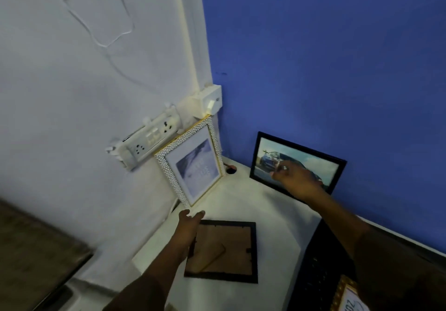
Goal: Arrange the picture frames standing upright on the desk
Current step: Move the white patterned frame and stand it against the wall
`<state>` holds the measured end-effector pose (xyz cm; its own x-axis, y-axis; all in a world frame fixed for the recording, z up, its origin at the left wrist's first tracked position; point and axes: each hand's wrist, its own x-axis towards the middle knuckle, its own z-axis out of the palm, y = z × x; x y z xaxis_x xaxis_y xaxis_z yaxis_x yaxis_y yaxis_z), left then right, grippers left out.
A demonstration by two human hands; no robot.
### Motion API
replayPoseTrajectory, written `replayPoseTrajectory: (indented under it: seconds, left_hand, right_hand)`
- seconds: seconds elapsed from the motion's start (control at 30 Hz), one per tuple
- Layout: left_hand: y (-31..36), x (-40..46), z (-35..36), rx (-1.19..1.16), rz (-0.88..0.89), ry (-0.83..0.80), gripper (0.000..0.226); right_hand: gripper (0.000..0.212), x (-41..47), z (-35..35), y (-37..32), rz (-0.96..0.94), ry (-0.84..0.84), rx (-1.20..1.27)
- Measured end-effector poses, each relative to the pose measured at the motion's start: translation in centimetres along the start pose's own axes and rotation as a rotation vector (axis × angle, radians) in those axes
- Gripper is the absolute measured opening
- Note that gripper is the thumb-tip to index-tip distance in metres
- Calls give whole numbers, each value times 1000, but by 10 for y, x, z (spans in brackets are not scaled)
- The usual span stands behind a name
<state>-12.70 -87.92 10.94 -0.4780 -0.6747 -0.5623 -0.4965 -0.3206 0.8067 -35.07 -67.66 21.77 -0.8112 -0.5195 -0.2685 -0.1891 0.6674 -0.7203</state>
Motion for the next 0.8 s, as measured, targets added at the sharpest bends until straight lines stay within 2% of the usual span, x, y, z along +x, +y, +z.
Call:
replayPoseTrajectory:
  seconds: [0.1, 0.27, 0.37, 0.43, 0.5, 0.57, 0.67, 0.8]
  left_hand:
    - [-2, 8, -20, -5, 12, 73, 72]
    - [-1, 40, -41, -40, 19, 101, 76]
    - [7, 68, -50, 21, 33, 77, 63]
    - [10, 86, -52, 47, 69, 47, 43]
    - [16, 102, -54, 86, 79, 34, 34]
    - [17, 122, -60, 125, 78, 14, 45]
    - [19, 147, -63, 207, 93, -27, 67]
    - [9, 171, -65, 320, 85, -74, 70]
  right_hand:
    - [63, 3, 21, -17, -33, -95, 60]
    - [68, 33, 47, -37, -44, -144, 9]
    - [70, 65, 65, -51, -35, -153, -9]
    - [68, 84, 77, -61, -22, -163, 5]
    - [68, 105, 90, -72, -11, -170, 32]
    - [68, 129, 104, -81, -11, -164, 24]
    - [56, 160, 123, -90, -35, -144, 16]
    - [52, 193, 145, -98, -76, -129, 49]
